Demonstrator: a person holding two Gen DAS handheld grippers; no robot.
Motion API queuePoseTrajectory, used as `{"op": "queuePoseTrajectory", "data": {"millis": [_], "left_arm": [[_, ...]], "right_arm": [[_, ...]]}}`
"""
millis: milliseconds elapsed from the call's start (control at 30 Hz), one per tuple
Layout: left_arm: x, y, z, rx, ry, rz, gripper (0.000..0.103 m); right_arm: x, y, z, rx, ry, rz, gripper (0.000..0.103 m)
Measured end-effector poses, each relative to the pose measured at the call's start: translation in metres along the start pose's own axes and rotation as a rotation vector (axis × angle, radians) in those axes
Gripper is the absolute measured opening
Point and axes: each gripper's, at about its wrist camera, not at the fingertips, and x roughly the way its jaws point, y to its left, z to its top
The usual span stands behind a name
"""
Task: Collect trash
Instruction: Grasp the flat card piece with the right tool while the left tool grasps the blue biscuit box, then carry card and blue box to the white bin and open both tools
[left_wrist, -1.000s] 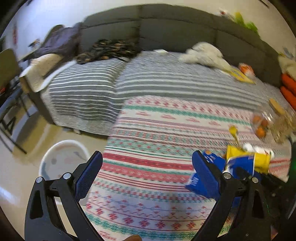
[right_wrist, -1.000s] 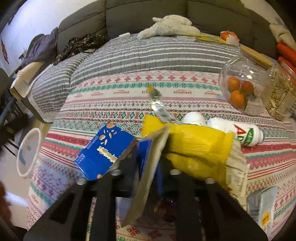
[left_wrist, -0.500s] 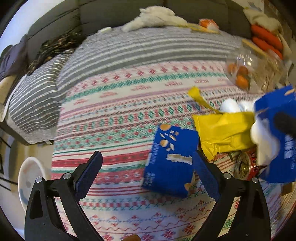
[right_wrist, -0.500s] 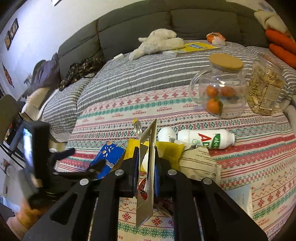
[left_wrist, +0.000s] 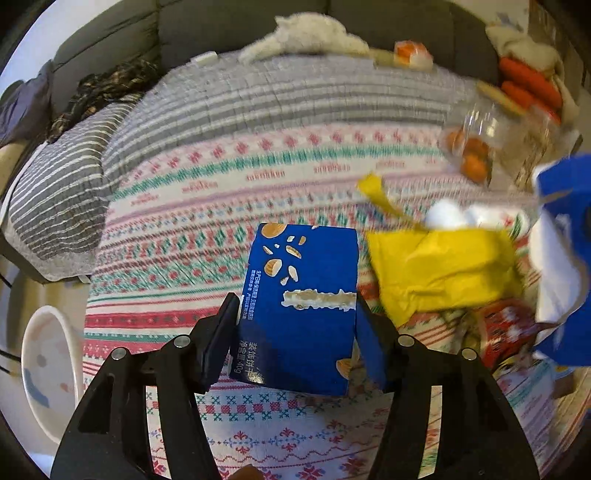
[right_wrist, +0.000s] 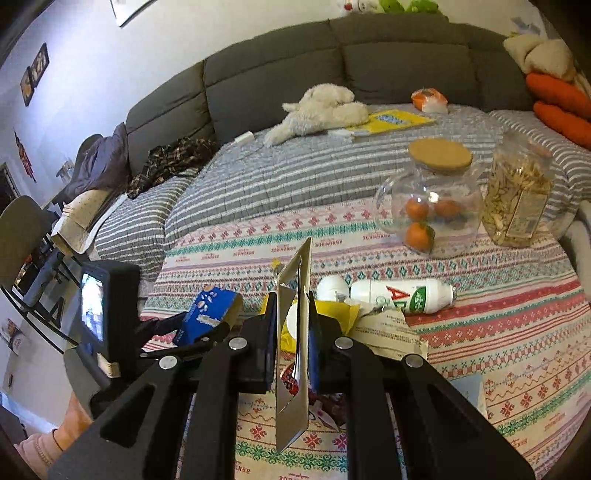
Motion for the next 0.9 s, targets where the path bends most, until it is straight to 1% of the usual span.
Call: {"op": "queuePoseTrajectory", "data": {"millis": [167,433,533,667,900], "left_arm": [[-0.029,0.004,0.005,-0.058,-0.089,-0.009,0.058],[-0.065,0.004,0.004,-0.086,-0.238,0.067,0.058],[-0.076,0.008,0.004,-0.100,-0.272,0.080,0.058],[-0.084,0.016,0.002,-0.123,-0.287,0.091,0.058],[-0.094,0.034,-0.004,-0.163,-0.289,0.108,0.058]], "right_arm": [[-0.008,0.008,0.002,0.000,-0.053,-0.015,0.014],[-0.004,0.022,-0.003,-0.002,-0.085,-0.074,0.014],[-0.001,0.031,-0.006,-0.022,-0.089,-0.087,0.014],[0.002,0.042,-0.009,-0.028,-0.101,-0.090,0.014],[0.007,0.060,-0.011,-0.039,-0.117,-0.090,0.014]]}}
